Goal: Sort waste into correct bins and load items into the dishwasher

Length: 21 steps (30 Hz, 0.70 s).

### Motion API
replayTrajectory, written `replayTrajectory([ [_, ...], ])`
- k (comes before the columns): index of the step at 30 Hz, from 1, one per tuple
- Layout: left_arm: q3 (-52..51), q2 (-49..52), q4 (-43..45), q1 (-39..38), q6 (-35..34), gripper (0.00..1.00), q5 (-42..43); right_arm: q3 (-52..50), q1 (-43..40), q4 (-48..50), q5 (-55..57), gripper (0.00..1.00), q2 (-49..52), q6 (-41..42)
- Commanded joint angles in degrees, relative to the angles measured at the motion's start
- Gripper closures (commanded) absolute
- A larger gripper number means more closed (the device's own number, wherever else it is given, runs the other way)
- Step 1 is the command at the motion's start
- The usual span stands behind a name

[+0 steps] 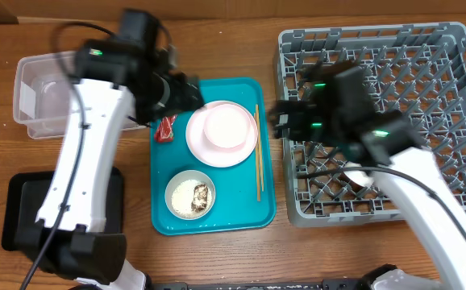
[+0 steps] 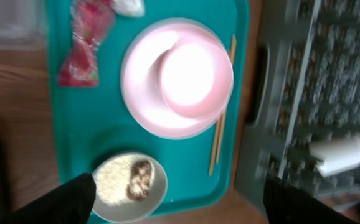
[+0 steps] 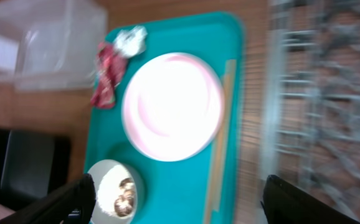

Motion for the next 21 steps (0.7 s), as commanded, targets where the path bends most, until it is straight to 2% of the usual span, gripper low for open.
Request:
replayTrajectory([
  [1, 8.20, -4.44, -2.91, 5.33, -1.36, 0.11, -5.51, 0.57, 3.39, 3.76, 1.57, 0.14, 8.35, 3.45],
  [2, 9.62, -5.40, -3.78, 6.56, -1.36, 0.10, -6.49, 0.59, 3.52, 5.33, 1.33, 0.14, 10.82, 4.98],
  [5, 11.47, -8.33, -5.57, 9.01, -1.31, 0.00, -9.49, 0.59, 3.28, 9.38, 1.36, 0.15, 17.81, 12.46],
  [8, 11.47, -11.04, -7.10, 10.12, -1.11, 0.00, -13.31, 0.59, 3.06, 13.55, 0.90, 0.16, 22.95, 16.79],
  [13, 11.43, -11.87, -9.70, 10.10, -1.11, 0.00, -16.06, 0.59, 3.19, 17.59, 1.51, 0.28, 28.26, 19.43],
  [18, 11.21, -11.65, -10.60, 10.03, -1.11, 0.00, -16.04, 0.59, 3.21, 17.77, 1.51, 0.33, 31.06, 21.18],
  [21, 11.21, -11.65, -10.54, 10.03, -1.14, 0.00, -16.06, 0.57, 3.23, 18.47, 1.44, 0.47, 31.82, 20.76],
])
